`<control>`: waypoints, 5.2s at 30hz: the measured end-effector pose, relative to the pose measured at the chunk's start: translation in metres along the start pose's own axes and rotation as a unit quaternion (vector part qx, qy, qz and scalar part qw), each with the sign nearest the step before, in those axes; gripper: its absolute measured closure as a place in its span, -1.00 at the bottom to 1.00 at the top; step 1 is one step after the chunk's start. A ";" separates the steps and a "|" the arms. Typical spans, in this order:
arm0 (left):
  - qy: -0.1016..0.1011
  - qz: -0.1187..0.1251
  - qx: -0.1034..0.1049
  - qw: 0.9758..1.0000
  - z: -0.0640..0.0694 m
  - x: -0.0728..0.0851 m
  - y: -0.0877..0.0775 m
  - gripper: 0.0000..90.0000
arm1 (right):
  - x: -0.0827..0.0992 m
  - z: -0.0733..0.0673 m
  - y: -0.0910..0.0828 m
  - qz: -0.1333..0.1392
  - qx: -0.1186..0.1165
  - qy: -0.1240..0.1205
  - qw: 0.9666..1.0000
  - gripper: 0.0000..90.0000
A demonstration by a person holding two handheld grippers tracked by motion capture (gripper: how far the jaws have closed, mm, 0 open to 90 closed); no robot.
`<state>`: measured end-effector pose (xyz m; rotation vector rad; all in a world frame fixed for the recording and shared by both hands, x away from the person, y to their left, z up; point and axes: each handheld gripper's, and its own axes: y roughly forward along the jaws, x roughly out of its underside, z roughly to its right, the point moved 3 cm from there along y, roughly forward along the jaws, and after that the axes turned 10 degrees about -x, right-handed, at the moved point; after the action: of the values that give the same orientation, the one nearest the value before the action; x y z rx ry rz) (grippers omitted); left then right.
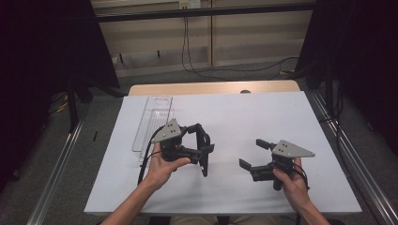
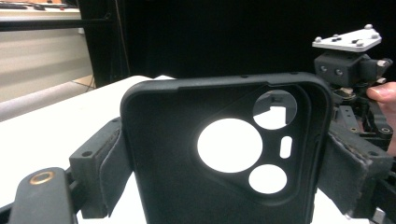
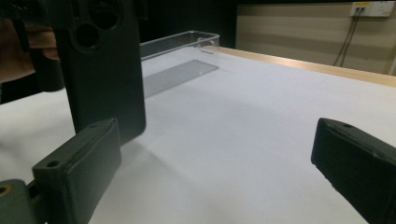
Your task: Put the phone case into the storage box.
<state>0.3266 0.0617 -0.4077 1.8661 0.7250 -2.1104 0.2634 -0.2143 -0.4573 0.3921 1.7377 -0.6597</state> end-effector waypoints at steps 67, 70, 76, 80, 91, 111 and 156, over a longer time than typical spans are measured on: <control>-0.041 0.046 -0.217 0.974 -0.085 -0.048 -0.051 -0.69 | 0.029 0.021 -0.072 0.035 0.151 0.013 0.988 -1.00; -0.040 0.049 -0.225 0.972 -0.090 -0.052 -0.052 -0.69 | 0.030 0.021 -0.072 0.033 0.148 0.014 0.988 -1.00; -0.052 0.062 -0.241 0.967 -0.099 -0.060 -0.054 -0.69 | 0.030 0.021 -0.072 0.034 0.151 0.017 0.988 -1.00; -0.046 0.049 -0.256 0.964 -0.103 -0.060 -0.056 -0.69 | 0.030 0.021 -0.072 0.034 0.149 0.018 0.988 -1.00; -0.055 0.060 -0.282 0.956 -0.119 -0.068 -0.055 -0.69 | 0.030 0.022 -0.072 0.032 0.150 0.016 0.988 -1.00; -0.051 0.067 -0.325 0.942 -0.156 -0.077 -0.041 -0.69 | 0.031 0.021 -0.073 0.032 0.148 0.020 0.988 -1.00; -0.042 0.045 -0.405 0.912 -0.218 -0.056 0.006 -0.70 | 0.033 0.021 -0.072 0.028 0.138 0.019 0.990 -1.00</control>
<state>0.5266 0.1582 -0.3689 1.2982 1.2204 -1.4590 0.2295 -0.2862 -0.4765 0.6480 1.6687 -0.8600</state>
